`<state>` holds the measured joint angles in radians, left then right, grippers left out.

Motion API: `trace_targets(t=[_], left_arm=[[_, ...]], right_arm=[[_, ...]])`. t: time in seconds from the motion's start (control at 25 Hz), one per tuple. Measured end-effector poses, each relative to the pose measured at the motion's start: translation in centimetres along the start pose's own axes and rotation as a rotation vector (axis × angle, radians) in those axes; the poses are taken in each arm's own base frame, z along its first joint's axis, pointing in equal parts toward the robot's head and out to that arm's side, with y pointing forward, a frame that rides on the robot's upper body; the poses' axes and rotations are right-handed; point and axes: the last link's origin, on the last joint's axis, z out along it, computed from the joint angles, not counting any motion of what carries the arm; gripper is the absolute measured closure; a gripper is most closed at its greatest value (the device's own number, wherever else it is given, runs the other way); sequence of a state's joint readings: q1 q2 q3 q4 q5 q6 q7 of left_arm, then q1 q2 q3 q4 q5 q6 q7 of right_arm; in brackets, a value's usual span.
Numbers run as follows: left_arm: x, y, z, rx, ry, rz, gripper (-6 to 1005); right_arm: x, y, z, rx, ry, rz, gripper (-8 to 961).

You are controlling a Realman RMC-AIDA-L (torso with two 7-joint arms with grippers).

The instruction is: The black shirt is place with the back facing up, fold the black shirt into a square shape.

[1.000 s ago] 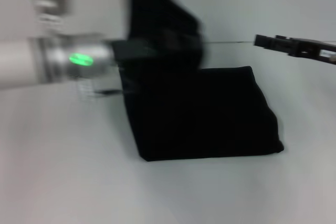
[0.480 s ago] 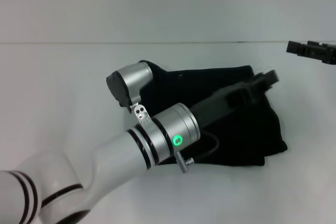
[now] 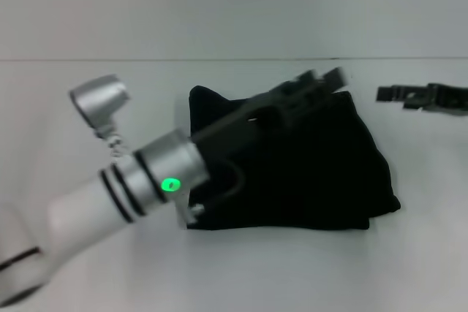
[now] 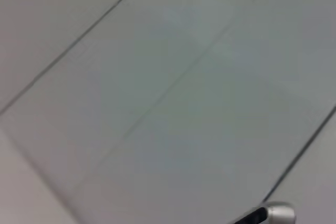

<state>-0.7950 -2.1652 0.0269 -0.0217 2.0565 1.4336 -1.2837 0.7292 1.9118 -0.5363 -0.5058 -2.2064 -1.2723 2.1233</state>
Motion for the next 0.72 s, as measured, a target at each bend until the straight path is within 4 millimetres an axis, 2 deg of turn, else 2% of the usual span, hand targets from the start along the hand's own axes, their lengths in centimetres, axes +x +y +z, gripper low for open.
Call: trace_targets(t=[0.16,0.24,0.28,0.32,0.44,0.48,0.72], left_arm=[[1.8,-1.9,-2.8,0.074,-0.055,0.059,261],[2.9,-2.7,-4.2,0.12,-0.077,0.075,260],[2.9,-2.7,-4.2,0.12,-0.077,0.075,260],[3.8,-3.4,-5.4,0.163,-0.1,0.096,260],[4.5,-3.9,-6.2,0.197,-0.113,0.112,259],[5.2,-4.7,-6.9,0.254,-0.126,0.11,259],[6.3,-7.5,-6.8,0.464,-0.185,0.013,262]], right_arm=[[0.7,0.1,1.5,0.023,0.059,0.06,14],[1.0,0.3,2.1,0.024,0.074,0.074,14],[1.1,0.4,2.3,0.026,0.077,0.077,14],[1.1,0.5,2.4,0.027,0.077,0.08,14],[1.0,0.4,2.5,0.035,0.063,0.086,14],[1.0,0.3,2.4,0.041,0.057,0.09,14],[0.8,-0.2,2.1,0.062,0.042,0.099,14]])
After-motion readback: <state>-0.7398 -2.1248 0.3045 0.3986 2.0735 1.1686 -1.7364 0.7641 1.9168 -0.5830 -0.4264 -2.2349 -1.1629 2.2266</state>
